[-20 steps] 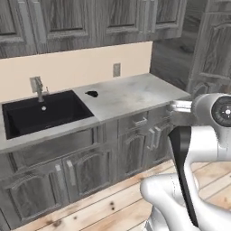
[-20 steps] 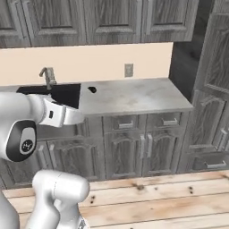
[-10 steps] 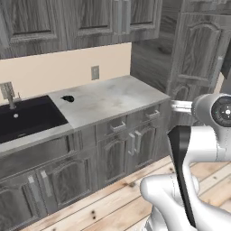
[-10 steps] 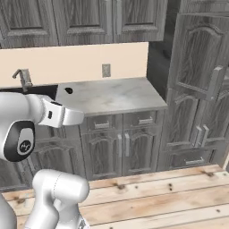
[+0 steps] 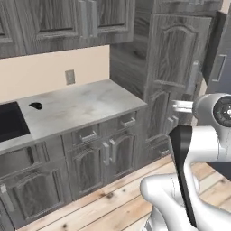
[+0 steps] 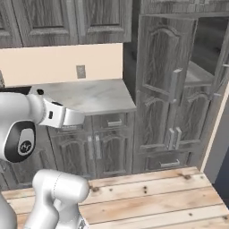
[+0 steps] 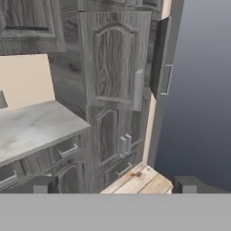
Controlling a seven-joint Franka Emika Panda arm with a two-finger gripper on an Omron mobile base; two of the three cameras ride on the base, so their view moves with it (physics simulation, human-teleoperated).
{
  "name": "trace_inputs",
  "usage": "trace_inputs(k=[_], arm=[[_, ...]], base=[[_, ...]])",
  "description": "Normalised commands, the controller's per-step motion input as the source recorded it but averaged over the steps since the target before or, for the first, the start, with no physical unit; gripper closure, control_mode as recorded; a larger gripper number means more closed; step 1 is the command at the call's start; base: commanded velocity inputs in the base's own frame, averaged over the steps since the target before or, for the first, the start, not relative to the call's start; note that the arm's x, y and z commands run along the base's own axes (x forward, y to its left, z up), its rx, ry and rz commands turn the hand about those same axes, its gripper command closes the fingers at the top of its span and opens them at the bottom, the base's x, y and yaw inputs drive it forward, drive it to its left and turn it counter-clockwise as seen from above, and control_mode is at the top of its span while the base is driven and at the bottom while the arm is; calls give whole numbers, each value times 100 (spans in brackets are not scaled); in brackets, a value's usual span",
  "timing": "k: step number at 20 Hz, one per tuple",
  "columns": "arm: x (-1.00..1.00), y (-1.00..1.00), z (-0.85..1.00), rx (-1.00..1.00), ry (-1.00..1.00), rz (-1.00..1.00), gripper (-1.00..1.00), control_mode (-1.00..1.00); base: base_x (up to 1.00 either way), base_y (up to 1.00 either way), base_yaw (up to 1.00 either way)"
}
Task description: Close all open cabinet doors.
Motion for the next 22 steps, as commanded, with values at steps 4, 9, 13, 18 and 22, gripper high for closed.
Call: trace_inputs(k=[4,9,13,18,22], arm=[[0,0,0,0,0,0,-100,100],[0,0,0,0,0,0,-100,100],[0,0,0,0,0,0,-100,100],[0,0,0,0,0,0,-100,100],[0,0,0,0,0,0,-100,100]], base=[[24,-87,7],[32,-78,12],[51,-67,21],[51,-70,26],[57,-67,28]])
